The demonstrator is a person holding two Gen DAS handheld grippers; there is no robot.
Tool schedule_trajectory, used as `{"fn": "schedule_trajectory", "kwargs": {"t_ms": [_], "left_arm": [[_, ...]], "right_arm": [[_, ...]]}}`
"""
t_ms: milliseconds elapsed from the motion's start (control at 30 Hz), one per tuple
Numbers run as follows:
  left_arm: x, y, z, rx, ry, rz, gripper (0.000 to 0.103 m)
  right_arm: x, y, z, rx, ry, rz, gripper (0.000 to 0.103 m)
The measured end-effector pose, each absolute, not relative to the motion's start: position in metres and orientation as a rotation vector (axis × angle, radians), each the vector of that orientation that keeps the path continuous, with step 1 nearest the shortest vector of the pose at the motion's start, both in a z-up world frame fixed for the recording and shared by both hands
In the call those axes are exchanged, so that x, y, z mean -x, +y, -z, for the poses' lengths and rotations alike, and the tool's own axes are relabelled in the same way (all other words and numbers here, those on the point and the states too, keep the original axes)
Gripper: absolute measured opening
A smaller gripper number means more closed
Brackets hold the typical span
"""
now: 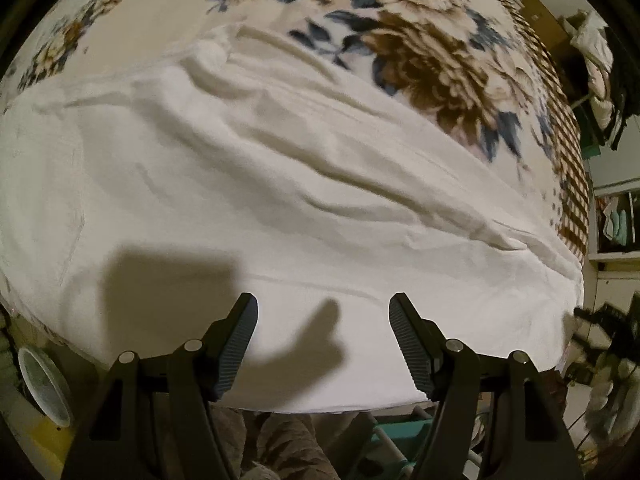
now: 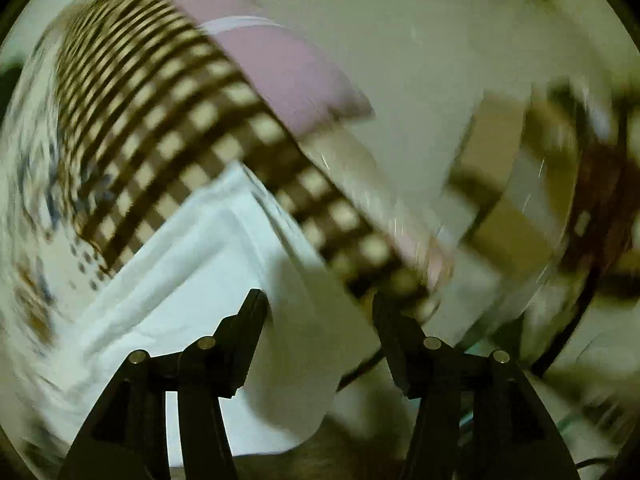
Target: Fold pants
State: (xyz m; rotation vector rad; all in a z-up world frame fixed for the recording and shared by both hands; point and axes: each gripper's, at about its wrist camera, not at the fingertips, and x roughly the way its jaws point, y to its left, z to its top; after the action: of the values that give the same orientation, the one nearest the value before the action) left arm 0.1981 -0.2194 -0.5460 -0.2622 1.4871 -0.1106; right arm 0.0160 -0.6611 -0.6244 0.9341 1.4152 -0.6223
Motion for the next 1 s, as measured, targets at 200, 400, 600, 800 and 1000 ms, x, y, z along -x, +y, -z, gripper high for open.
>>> {"fn": "schedule_trajectory", "kwargs": {"t_ms": [200, 400, 600, 800, 1000], "left_arm": [[-0.199, -0.21, 0.547, 0.261, 1.487, 0.103, 0.066], [-0.202, -0.208, 0.549, 0.279, 1.491, 0.099, 0.066], [-0.202, -0.222, 0.542, 0.259, 1.473, 0.136, 0.066], [-0.21, -0.237, 0.544, 0.25, 1.47, 0.155, 0.066], [-0.228, -0.254, 0.538, 0.212, 1.424, 0.18, 0.066]], "right_arm": [[0.0, -0.684, 0.622, -1.082, 1.221, 0.604, 0.015], [-0.021, -0.679, 0.578, -0.597, 1.334, 0.765, 0.017], [-0.027, -0.693, 0.578, -0.674, 1.352, 0.619, 0.05], [-0.09, -0.675, 0.601, -0.442, 1.491, 0.527, 0.051], [-0.107, -0.668, 0.618, -0.283, 1.506, 0.547, 0.015]]}}
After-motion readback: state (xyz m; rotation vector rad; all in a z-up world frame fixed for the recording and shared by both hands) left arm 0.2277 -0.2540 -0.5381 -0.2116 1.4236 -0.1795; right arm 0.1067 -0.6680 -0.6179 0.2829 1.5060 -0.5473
